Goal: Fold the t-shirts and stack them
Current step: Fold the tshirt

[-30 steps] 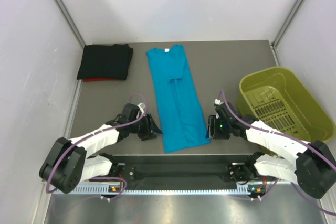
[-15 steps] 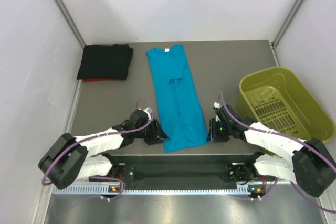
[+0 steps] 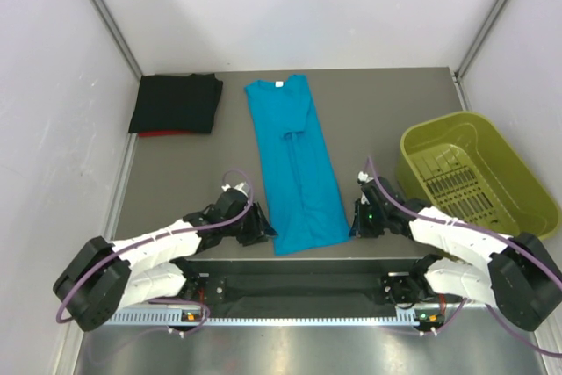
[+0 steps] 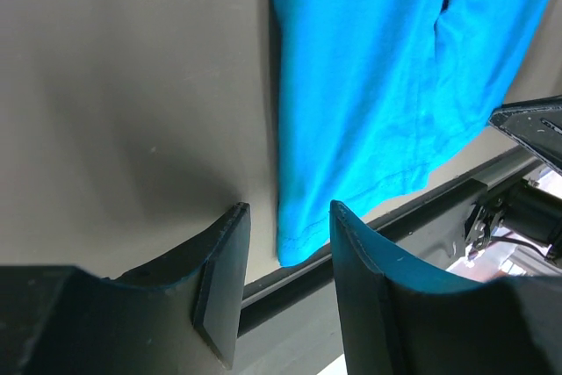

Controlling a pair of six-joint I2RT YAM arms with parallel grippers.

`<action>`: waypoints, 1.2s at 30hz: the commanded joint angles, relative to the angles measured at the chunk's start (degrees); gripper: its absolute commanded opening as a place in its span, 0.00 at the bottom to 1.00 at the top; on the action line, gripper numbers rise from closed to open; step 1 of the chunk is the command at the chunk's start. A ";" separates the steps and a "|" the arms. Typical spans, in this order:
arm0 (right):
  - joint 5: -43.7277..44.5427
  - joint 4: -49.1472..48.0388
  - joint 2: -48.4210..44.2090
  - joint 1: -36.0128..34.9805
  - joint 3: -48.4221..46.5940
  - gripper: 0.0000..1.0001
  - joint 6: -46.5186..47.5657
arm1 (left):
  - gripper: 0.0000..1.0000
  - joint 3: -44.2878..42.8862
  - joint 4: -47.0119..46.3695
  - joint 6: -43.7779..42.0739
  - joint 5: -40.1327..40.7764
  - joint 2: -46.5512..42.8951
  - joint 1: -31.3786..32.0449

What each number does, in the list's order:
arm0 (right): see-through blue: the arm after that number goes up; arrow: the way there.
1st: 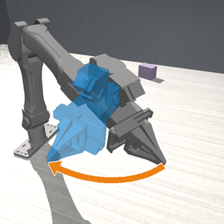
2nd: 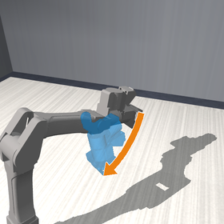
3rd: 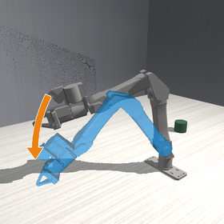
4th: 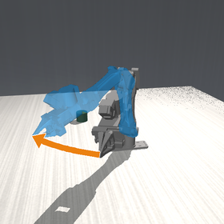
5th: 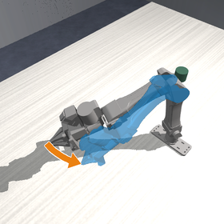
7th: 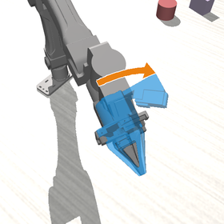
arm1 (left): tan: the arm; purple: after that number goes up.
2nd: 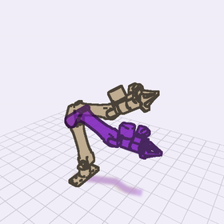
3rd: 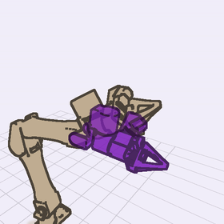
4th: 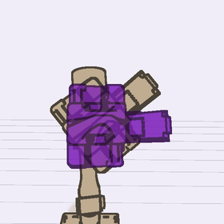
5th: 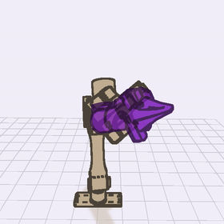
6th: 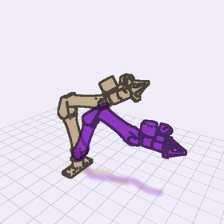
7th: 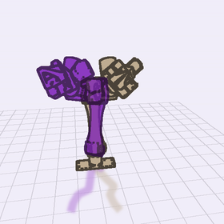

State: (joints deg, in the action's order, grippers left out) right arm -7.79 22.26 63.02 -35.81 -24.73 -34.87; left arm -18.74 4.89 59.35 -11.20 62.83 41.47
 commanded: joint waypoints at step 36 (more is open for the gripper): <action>-0.21 -2.14 -3.17 -0.05 2.67 0.23 0.33 | 0.40 2.92 5.13 2.35 2.24 5.11 6.16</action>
State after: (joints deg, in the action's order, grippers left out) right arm -8.16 21.39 58.94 -35.83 -22.39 -34.70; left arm -18.04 2.63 63.61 -12.93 65.54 47.27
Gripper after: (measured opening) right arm 0.237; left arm 0.402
